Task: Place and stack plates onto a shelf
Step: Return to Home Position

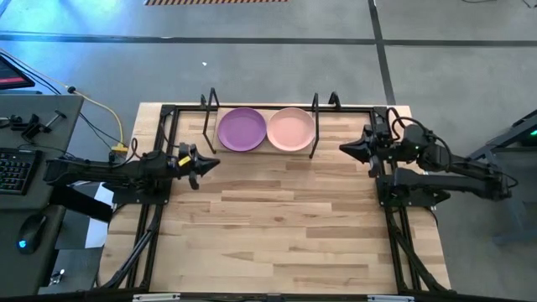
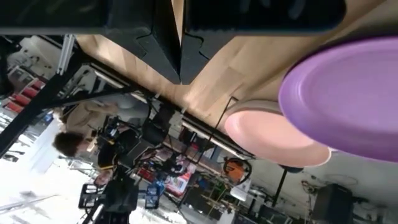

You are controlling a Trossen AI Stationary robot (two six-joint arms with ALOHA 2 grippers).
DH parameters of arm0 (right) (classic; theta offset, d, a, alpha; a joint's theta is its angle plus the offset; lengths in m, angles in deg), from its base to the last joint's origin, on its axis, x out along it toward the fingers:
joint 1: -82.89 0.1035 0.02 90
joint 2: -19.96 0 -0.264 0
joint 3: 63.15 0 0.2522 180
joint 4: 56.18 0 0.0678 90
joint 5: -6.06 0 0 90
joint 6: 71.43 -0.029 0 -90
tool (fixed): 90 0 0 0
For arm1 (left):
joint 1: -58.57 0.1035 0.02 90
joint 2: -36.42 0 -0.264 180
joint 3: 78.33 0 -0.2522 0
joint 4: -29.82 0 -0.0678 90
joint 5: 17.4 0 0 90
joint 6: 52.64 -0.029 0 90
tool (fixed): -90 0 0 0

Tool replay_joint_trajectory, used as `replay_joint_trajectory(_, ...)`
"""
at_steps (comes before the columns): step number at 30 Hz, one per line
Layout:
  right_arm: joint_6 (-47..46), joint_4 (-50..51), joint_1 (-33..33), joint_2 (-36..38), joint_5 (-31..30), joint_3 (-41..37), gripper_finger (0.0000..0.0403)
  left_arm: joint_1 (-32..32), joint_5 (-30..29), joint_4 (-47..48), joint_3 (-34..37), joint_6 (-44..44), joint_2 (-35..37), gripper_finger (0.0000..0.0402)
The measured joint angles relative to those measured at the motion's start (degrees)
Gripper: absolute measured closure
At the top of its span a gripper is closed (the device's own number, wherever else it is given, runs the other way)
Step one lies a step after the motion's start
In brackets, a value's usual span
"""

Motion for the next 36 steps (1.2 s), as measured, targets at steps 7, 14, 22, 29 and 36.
replay_joint_trajectory(7,-1.0,0.5,2.9,1.7,-1.9,-4.4,0.0403,0.0,-0.1,-1.5,0.0,0.0,0.8,0.0401)
replay_joint_trajectory(14,-4.5,-17.8,6.8,3.4,-3.6,-17.1,0.0403,0.0,-0.7,-1.0,0.0,-0.1,0.7,0.0401)
replay_joint_trajectory(22,-1.9,-24.8,9.8,3.4,-7.5,-25.6,0.0403,0.0,-0.7,-1.0,0.0,-0.1,0.7,0.0401)
replay_joint_trajectory(29,1.9,-26.1,9.8,5.7,-7.4,-30.2,0.0403,0.0,-0.7,-1.0,0.0,-0.1,0.7,0.0401)
replay_joint_trajectory(36,3.1,-24.1,9.8,11.7,-6.4,-32.1,0.0403,0.0,-0.7,1.4,-0.1,-0.1,3.5,0.0401)
